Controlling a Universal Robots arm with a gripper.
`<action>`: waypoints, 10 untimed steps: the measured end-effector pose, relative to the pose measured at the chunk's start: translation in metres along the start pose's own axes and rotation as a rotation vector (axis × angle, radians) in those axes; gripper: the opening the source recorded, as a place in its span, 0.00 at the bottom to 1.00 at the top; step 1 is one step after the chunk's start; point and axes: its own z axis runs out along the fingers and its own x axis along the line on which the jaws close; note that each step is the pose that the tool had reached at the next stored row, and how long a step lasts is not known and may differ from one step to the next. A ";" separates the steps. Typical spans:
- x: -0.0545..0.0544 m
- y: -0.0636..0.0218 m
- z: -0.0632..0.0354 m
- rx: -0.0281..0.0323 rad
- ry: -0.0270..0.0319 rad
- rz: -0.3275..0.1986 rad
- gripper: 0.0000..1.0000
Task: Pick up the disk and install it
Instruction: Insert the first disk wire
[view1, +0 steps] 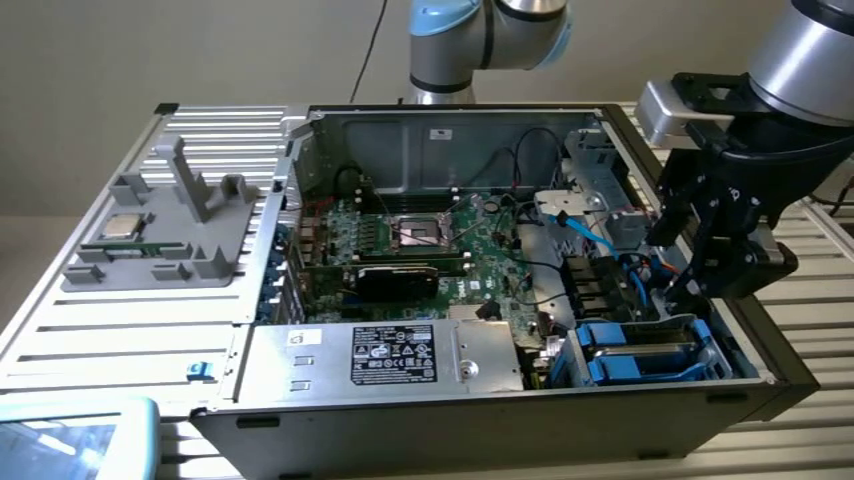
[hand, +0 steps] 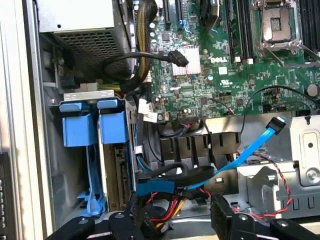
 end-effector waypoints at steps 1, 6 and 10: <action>0.000 0.0000 0.0013 0.0000 -0.0020 0.003 0.65; 0.000 0.0008 0.0028 0.0006 -0.0043 0.012 0.65; 0.000 0.0023 0.0035 0.0059 -0.0085 0.033 0.65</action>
